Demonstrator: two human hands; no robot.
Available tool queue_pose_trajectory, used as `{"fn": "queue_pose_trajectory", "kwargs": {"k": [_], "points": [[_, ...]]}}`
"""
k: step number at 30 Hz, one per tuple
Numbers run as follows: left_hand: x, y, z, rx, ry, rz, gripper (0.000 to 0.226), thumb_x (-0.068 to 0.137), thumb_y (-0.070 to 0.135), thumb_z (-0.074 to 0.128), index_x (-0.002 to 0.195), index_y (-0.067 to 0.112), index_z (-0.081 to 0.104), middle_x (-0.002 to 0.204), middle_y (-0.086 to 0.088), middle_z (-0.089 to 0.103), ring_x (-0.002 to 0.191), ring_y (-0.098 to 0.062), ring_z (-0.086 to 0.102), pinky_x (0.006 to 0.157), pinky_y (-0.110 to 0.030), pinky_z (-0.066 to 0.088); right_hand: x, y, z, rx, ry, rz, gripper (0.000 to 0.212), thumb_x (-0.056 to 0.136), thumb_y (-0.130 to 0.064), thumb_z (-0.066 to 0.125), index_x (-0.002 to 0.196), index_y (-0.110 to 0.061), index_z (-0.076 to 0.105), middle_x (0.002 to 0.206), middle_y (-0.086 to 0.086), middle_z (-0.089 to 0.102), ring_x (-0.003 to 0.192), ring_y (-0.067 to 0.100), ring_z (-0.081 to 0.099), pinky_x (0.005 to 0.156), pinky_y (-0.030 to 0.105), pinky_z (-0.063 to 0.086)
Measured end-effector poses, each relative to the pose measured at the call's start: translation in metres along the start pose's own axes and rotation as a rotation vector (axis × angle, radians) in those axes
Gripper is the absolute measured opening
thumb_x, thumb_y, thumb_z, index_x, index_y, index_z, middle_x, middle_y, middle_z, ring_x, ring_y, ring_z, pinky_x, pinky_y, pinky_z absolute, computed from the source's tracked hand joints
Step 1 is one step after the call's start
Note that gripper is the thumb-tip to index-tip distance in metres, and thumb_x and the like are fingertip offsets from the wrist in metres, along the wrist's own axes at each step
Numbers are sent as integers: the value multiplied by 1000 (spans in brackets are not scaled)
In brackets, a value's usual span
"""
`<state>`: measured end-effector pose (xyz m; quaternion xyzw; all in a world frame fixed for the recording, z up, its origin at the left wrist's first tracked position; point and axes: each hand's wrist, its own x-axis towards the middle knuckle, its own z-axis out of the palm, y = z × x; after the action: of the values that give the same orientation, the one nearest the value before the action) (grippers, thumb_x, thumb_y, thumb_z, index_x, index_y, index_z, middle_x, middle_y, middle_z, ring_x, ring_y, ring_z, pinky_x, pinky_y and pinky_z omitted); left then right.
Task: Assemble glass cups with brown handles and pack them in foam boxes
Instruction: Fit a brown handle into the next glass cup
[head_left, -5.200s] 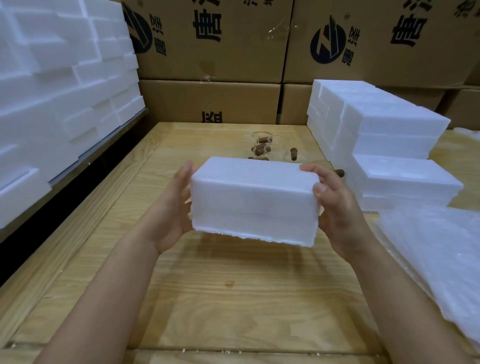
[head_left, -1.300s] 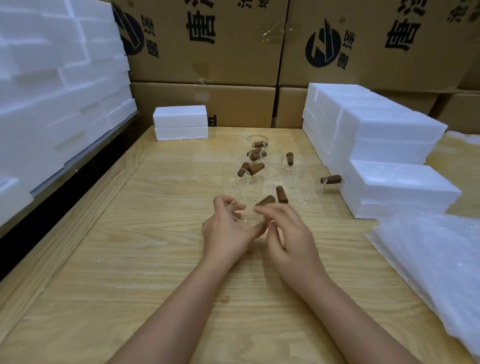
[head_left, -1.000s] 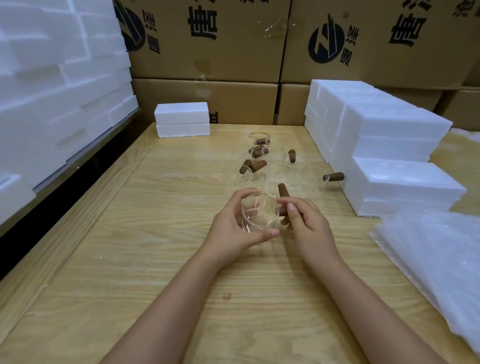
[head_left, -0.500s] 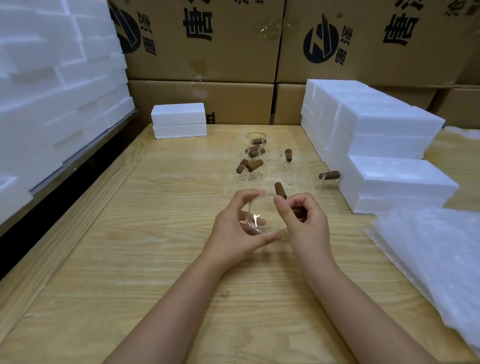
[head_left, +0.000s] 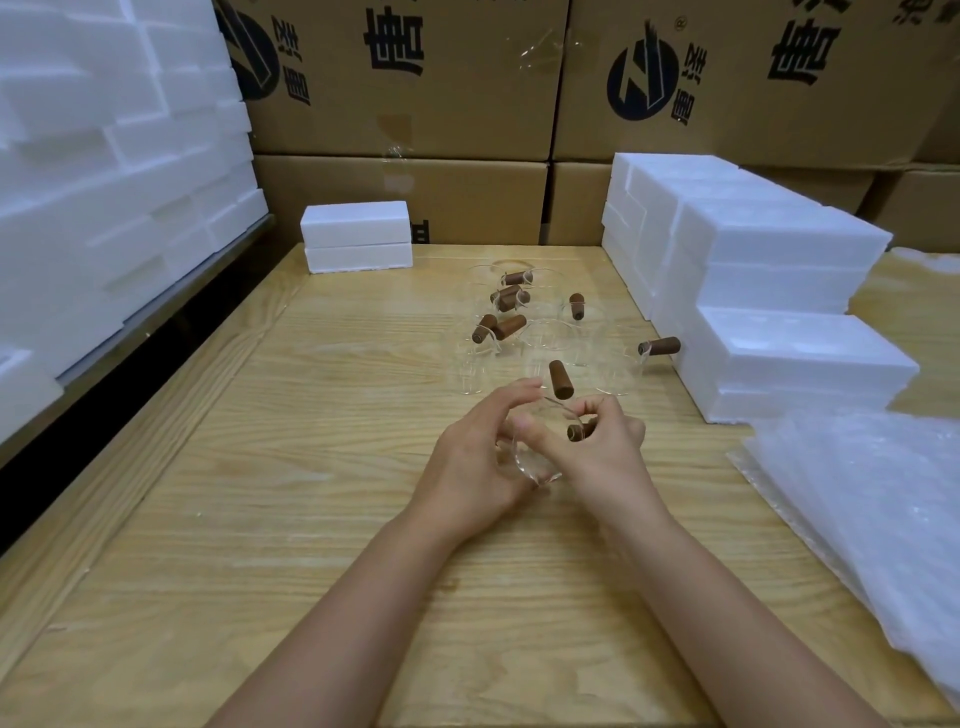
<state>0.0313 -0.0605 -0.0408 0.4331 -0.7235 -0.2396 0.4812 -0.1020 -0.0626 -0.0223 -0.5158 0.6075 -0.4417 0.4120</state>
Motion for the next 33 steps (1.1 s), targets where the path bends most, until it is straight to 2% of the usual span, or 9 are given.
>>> {"fn": "queue_pose_trajectory", "kwargs": {"k": [2, 4, 10, 14, 16, 19, 25, 30, 33], "points": [[0, -2, -1, 16, -5, -25, 75, 66, 7, 79, 114, 53, 44, 127, 27, 55, 96, 3, 60, 82, -12, 46, -2, 0, -2, -88, -41, -13, 68, 50, -59, 84, 99, -35, 43, 110, -6, 28, 112, 13, 44, 95, 28, 44], [1, -4, -2, 8, -4, -73, 77, 65, 7, 74, 112, 60, 44, 117, 18, 62, 87, -5, 61, 78, -22, 52, -3, 0, -5, -160, -75, -70, 70, 51, -52, 86, 102, -41, 39, 110, -5, 26, 114, 13, 41, 94, 23, 39], [3, -7, -5, -134, -24, -185, 70, 58, 20, 81, 111, 55, 51, 112, 4, 65, 85, -17, 67, 79, -41, 58, -3, -2, -15, -198, -144, -183, 66, 55, -39, 89, 103, -46, 45, 108, -10, 33, 95, -5, 47, 63, 2, 39], [3, -6, -8, -229, -36, -172, 70, 63, 10, 87, 114, 45, 54, 125, 19, 58, 87, -14, 68, 81, -32, 57, 1, -5, -26, -81, -216, -187, 53, 58, -23, 90, 104, -29, 63, 97, -8, 57, 72, 4, 49, 66, 13, 43], [3, -4, -9, -262, -43, -179, 72, 62, 7, 89, 116, 39, 54, 129, 15, 57, 87, -16, 68, 82, -30, 57, 4, -7, -33, 27, -277, -156, 46, 60, -14, 87, 102, -22, 69, 94, -1, 69, 75, 10, 56, 73, 21, 52], [3, -2, -9, -289, -68, -174, 74, 61, 4, 89, 119, 33, 52, 134, 11, 54, 85, -15, 67, 82, -28, 56, 7, -6, -39, 129, -293, -90, 44, 56, -23, 82, 99, -22, 73, 98, 8, 72, 78, 10, 65, 65, 19, 51], [3, -3, -7, -269, -90, -168, 78, 59, 4, 90, 117, 38, 51, 134, 15, 54, 86, -16, 67, 83, -27, 55, 5, -7, -34, 263, -207, -20, 17, 66, -31, 75, 78, -19, 77, 63, -13, 64, 48, 2, 43, 45, 13, 38], [3, -5, -3, -170, -99, -129, 78, 59, 10, 91, 115, 45, 50, 129, 21, 56, 85, -11, 65, 83, -32, 56, 5, -5, -24, 243, -65, 30, 33, 55, -52, 74, 63, -21, 68, 53, -16, 59, 44, -3, 49, 44, 9, 35], [3, -5, -2, -95, -116, -94, 76, 61, 13, 90, 117, 44, 50, 133, 27, 51, 86, -9, 64, 83, -32, 55, 4, -1, -16, 217, -7, 60, 48, 49, -65, 71, 67, -21, 64, 63, -10, 55, 54, 3, 46, 53, 19, 32]]}}
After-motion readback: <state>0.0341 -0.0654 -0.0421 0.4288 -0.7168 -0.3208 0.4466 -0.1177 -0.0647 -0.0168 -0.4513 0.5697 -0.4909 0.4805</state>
